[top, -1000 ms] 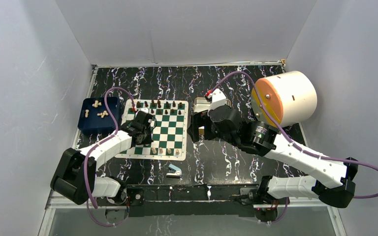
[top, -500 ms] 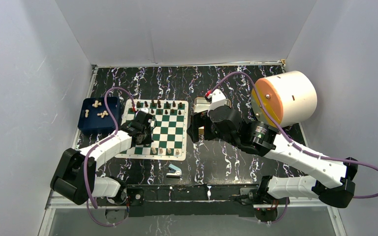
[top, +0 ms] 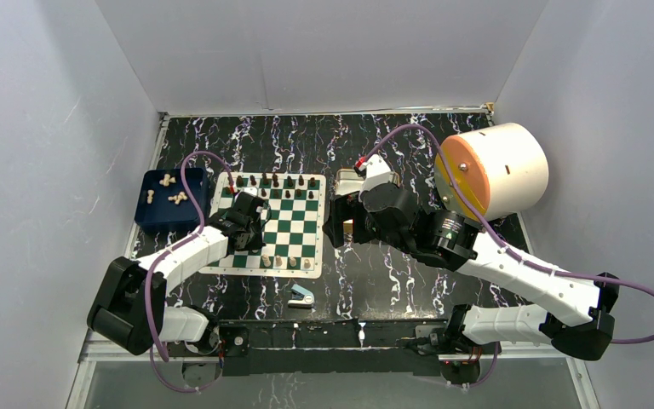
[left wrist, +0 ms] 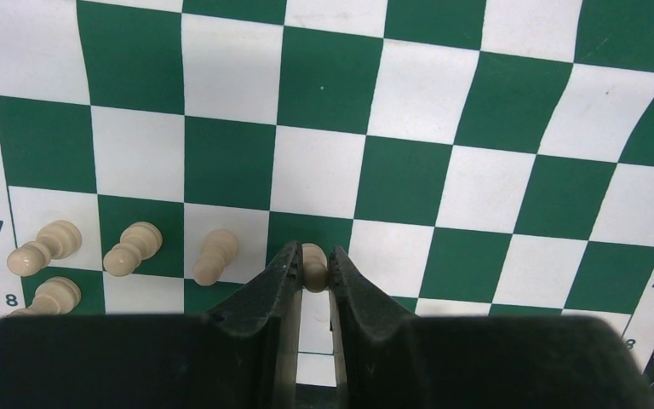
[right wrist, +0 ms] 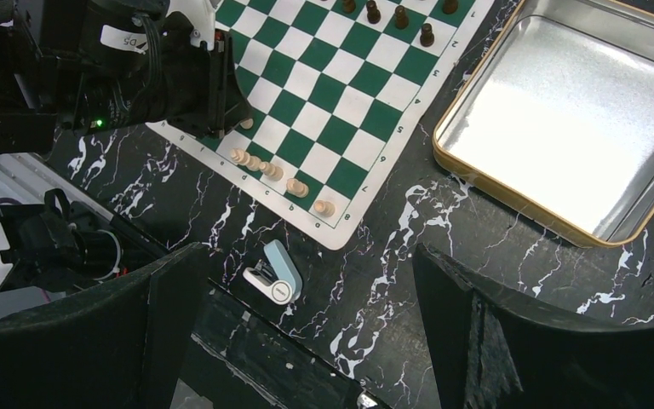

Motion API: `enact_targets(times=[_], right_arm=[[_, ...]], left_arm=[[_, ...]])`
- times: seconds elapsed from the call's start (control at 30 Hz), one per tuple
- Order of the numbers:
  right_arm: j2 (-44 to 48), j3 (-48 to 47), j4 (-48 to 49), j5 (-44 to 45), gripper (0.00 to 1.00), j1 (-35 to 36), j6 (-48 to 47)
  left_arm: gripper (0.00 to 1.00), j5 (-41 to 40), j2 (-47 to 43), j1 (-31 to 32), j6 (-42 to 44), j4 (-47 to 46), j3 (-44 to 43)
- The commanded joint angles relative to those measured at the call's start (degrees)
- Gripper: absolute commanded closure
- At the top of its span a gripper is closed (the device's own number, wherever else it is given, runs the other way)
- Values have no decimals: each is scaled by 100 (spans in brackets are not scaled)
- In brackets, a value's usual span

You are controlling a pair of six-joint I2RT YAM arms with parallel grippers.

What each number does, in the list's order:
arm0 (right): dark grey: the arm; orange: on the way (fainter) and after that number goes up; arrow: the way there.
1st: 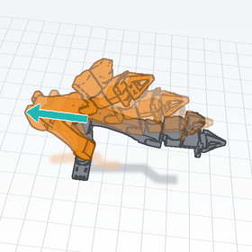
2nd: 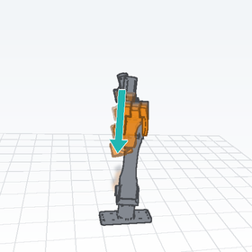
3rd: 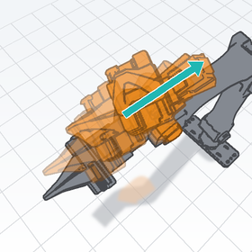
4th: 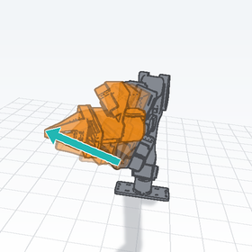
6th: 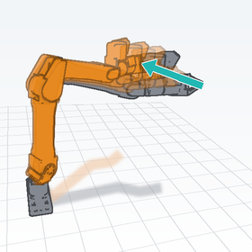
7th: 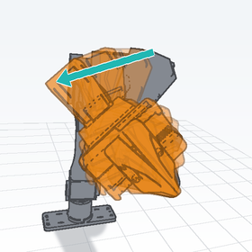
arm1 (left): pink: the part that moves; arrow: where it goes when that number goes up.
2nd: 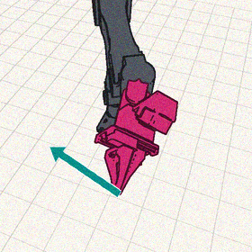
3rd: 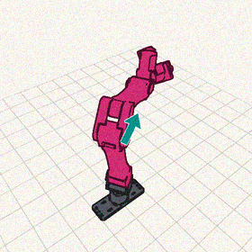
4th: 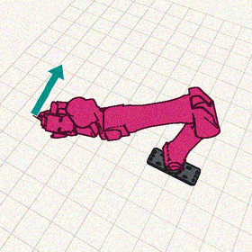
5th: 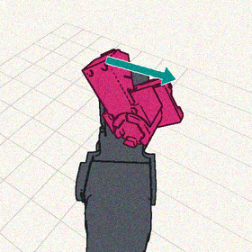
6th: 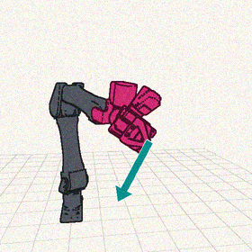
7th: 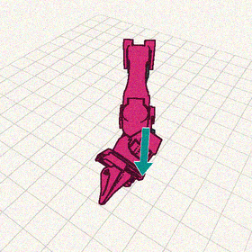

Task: Set up the chess pieces on the board
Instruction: Adjust the chess piece on the chessboard.

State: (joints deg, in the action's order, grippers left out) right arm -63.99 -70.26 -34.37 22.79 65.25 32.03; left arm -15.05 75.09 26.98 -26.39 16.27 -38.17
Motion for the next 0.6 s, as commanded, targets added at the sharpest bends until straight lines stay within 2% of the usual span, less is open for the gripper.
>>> enact_targets(times=[0.0, 0.3, 0.57], right_arm=[[76, 21, 282, 56, 1, -27, 58], [79, 55, 273, 33, 1, -24, 66], [182, 247, 380, -1, 1, -22, 63]], left_arm=[[82, -104, -91, 31, 11, -41, -67], [70, -104, -225, 27, 13, 96, -169], [62, -383, -394, 26, 67, 829, -924]])
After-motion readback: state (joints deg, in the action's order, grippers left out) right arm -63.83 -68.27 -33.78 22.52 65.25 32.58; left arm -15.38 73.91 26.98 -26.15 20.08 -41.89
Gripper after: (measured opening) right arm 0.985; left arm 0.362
